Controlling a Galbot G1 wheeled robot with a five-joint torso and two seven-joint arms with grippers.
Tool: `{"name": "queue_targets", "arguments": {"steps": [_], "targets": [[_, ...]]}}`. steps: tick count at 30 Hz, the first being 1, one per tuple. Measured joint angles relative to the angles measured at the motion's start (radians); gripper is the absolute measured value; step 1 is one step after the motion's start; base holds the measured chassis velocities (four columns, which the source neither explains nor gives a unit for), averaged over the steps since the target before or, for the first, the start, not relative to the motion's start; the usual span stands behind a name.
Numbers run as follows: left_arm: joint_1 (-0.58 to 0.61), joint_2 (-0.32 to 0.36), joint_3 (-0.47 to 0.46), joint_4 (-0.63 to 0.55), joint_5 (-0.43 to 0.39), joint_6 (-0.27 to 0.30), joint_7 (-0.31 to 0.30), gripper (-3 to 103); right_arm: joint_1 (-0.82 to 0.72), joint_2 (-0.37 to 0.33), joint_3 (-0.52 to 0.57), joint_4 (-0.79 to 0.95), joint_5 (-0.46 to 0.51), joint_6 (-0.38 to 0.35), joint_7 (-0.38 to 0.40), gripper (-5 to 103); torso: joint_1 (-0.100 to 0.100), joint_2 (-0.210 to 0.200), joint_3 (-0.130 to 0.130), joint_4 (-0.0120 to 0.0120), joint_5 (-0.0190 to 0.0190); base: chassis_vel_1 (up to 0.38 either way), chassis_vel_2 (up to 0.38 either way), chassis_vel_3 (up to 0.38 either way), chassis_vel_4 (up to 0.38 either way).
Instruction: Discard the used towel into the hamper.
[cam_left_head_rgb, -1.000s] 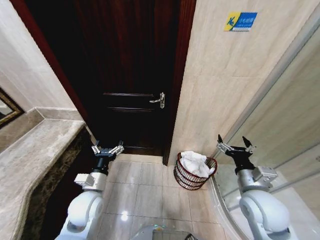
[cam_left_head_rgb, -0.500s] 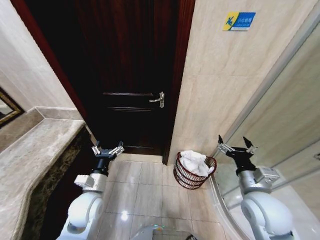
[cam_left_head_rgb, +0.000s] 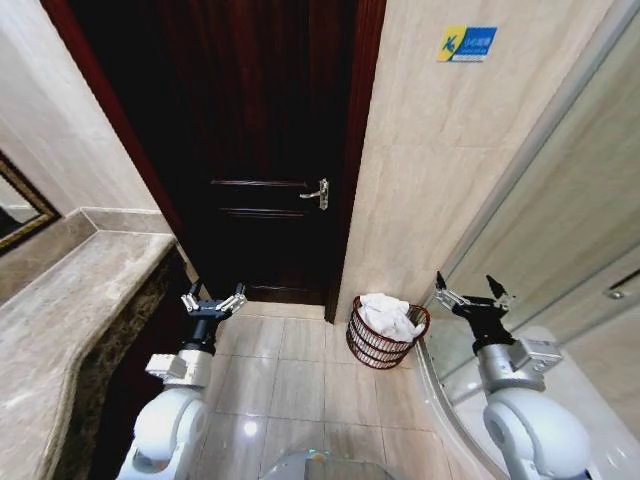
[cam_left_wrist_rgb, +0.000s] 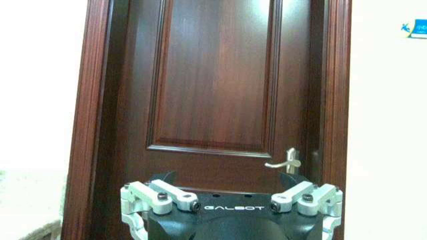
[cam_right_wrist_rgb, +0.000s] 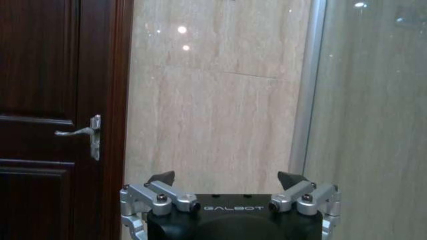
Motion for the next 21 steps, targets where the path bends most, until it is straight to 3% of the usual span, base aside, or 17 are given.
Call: {"name": "queue_targets", "arguments": {"steps": [21], "targets": [[-0.006,0.001,0.002,0.009,-0.009,-0.019,0.002,100,-0.017,0.011,-0.007,0.004,-0.016,0.006,-0.001,100,0.000,-0.001,0.000,0.0001,0.0000,0.074,-0.079,-0.079,0.071]]}}
